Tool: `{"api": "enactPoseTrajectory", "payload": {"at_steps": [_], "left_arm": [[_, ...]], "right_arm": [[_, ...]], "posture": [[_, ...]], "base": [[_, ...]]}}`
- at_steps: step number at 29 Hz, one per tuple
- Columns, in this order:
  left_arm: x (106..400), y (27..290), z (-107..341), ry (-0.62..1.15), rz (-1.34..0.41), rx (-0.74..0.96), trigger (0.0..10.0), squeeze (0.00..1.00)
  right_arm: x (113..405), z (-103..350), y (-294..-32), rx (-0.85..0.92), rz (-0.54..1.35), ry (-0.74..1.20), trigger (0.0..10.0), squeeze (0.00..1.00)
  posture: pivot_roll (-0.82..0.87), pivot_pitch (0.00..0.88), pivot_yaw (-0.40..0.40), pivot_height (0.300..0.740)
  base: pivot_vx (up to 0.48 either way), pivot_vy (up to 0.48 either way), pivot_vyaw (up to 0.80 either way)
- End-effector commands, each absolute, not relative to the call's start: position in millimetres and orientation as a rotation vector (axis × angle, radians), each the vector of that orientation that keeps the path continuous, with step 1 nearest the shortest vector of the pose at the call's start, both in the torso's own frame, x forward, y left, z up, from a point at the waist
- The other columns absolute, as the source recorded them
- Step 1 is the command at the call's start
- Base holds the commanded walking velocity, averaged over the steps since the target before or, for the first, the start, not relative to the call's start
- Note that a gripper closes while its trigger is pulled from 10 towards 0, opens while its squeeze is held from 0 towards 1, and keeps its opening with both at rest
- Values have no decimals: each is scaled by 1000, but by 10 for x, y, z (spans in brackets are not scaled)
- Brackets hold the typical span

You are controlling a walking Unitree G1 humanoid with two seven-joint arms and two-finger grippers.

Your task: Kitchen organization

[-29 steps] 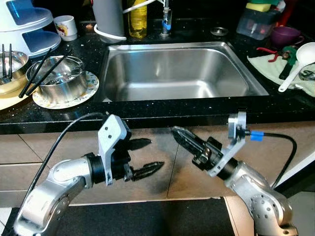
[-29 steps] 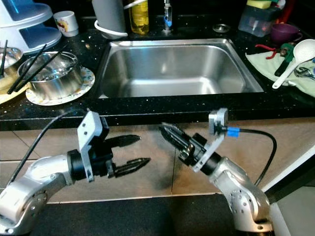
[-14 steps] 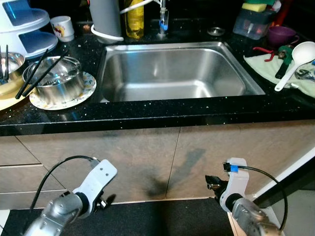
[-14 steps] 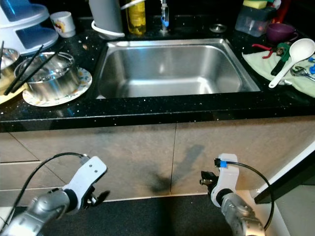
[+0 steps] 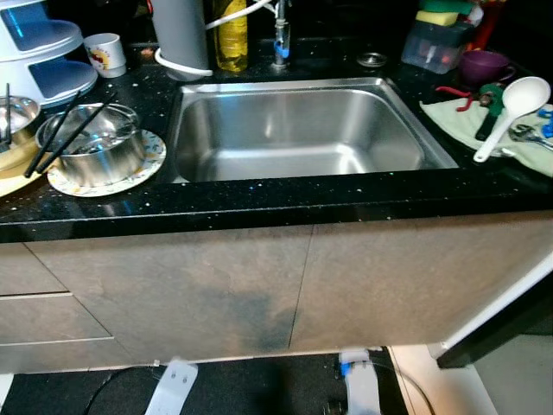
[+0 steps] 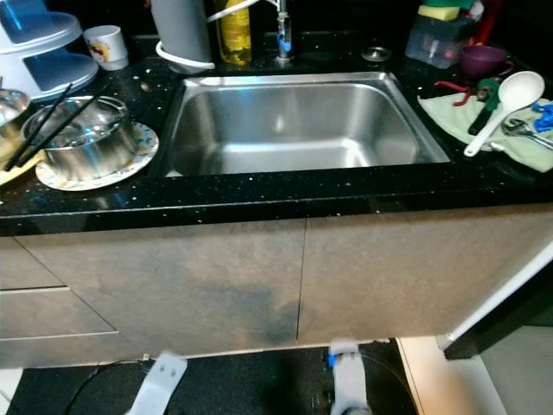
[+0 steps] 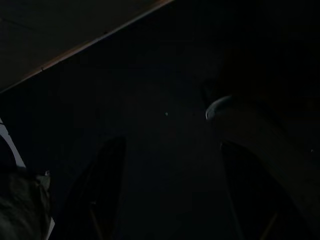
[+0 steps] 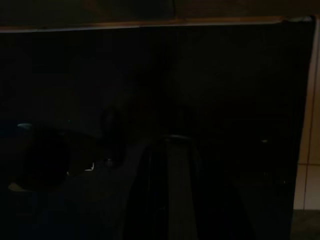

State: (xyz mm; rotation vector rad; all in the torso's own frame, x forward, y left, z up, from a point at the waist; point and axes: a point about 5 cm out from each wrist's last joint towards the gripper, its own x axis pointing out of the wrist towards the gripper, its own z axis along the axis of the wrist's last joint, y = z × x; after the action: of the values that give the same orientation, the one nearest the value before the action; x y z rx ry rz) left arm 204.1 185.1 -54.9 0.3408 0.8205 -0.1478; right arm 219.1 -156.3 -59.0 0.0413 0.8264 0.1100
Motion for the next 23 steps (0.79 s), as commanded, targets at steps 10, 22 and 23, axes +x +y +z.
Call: {"api": "enactPoseTrajectory", "payload": {"at_steps": [10,22,23], "left_arm": [[1996,1778,-612,728,-154,311,10000,0],[2094,1829,-558,661,-93,239,10000,0],[2091,1829,-567,667,-92,238,10000,0]], "right_arm": [[1890,-796,-1482,12,122,890,10000,0],[1920,-777,-1521,50,90,848,10000,0],[1923,-777,-1524,49,89,847,10000,0]], "posture": [[-67,191,10,740],[-65,178,2,740],[-65,178,1,740]], "base": [[0,0,0],[0,0,0],[0,0,0]]}}
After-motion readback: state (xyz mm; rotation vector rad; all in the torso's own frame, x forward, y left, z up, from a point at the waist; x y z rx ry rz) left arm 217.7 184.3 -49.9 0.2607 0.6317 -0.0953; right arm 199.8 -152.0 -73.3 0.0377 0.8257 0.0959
